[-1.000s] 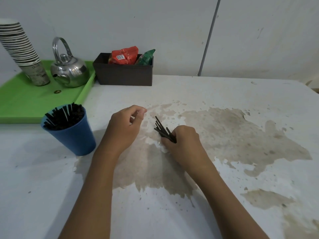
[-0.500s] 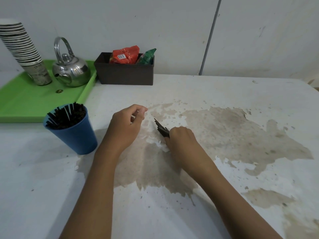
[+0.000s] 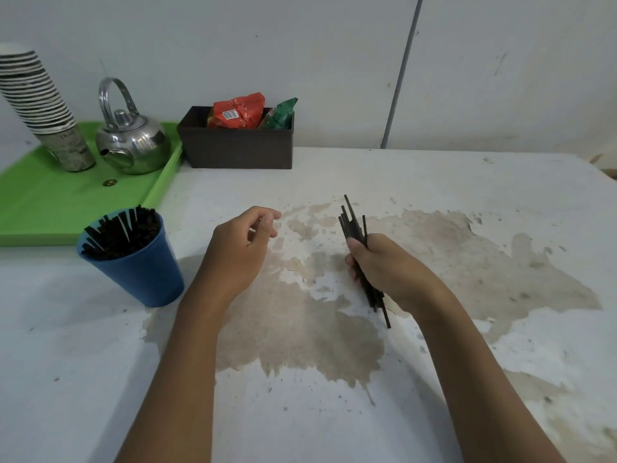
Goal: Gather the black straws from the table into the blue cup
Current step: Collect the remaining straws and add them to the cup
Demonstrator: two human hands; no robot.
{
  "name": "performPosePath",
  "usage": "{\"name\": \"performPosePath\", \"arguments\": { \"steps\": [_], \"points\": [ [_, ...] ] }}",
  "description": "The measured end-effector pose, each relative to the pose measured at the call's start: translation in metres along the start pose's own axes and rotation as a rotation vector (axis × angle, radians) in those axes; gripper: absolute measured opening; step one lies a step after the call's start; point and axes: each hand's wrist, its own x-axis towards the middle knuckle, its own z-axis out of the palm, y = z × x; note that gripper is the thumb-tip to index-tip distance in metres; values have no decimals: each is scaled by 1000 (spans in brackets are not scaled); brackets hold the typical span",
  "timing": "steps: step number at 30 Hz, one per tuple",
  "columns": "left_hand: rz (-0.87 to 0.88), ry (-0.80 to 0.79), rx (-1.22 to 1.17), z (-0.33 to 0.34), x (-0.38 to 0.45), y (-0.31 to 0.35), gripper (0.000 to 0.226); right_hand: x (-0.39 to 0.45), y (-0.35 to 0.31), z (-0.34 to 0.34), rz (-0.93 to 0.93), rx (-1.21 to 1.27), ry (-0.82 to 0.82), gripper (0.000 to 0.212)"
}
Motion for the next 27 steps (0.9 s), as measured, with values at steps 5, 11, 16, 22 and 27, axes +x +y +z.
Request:
{"name": "performPosePath", "arguments": {
  "steps": [5, 11, 16, 22, 27],
  "points": [
    [1, -15, 5, 1, -1, 1, 24, 1, -4, -9, -45, 535, -126, 26],
    [10, -35, 35, 3, -3, 3, 23, 6, -7, 4, -151, 1014, -226, 24],
    [32, -17, 28, 4, -4, 7, 24, 12, -1, 9, -54, 1299, -228, 24],
    [197, 4, 5, 16, -12, 25, 25, 13, -1, 11, -88, 1246, -163, 22],
    [265, 41, -92, 23, -17, 43, 23, 9, -5, 13, -207, 936, -88, 48]
  ]
}}
